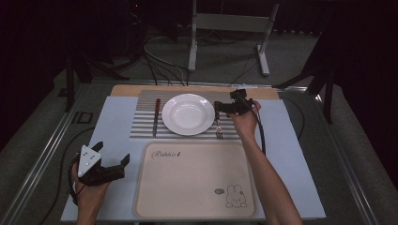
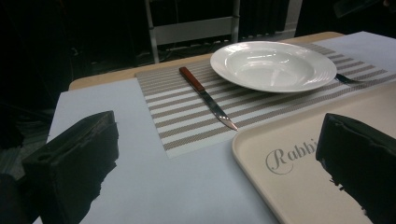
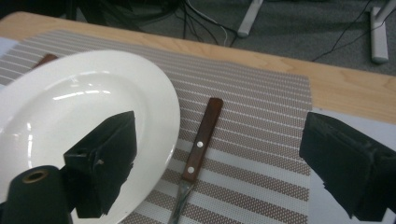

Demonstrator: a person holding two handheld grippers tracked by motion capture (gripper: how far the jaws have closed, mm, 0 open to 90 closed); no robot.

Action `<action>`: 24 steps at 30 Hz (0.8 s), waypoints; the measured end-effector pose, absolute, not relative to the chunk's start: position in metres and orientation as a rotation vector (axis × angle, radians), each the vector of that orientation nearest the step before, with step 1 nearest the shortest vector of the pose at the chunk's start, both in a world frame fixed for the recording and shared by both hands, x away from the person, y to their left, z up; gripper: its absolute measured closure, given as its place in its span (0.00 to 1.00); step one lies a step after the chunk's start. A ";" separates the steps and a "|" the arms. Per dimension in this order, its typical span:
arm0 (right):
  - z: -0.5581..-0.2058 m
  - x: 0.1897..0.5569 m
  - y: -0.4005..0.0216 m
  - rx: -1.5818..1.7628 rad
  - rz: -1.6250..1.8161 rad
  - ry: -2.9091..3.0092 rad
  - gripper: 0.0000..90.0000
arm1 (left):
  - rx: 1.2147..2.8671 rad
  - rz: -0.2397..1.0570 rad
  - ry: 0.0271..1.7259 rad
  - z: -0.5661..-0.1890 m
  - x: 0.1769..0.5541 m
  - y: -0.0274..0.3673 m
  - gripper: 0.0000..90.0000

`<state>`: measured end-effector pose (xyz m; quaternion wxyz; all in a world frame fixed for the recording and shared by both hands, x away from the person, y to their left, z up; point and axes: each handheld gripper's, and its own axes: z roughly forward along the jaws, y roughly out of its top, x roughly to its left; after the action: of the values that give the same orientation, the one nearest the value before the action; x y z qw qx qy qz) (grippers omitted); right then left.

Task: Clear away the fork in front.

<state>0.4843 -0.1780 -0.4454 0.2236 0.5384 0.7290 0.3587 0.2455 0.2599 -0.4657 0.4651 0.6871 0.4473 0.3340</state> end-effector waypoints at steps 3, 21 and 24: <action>-0.452 0.488 -0.176 1.502 0.974 2.017 0.12 | 1.681 0.817 1.101 -0.466 0.246 0.260 0.00; -0.486 0.501 -0.174 1.591 0.849 2.058 0.21 | 1.672 0.805 1.108 -0.466 0.246 0.262 0.00; -0.492 0.502 -0.173 1.591 0.842 2.075 0.25 | 1.676 0.803 1.108 -0.467 0.246 0.262 0.00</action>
<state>0.5023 -0.1731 -0.4920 0.1960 0.5680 0.7407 0.3006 0.2461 0.2623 -0.4669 0.4697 0.6837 0.4523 0.3277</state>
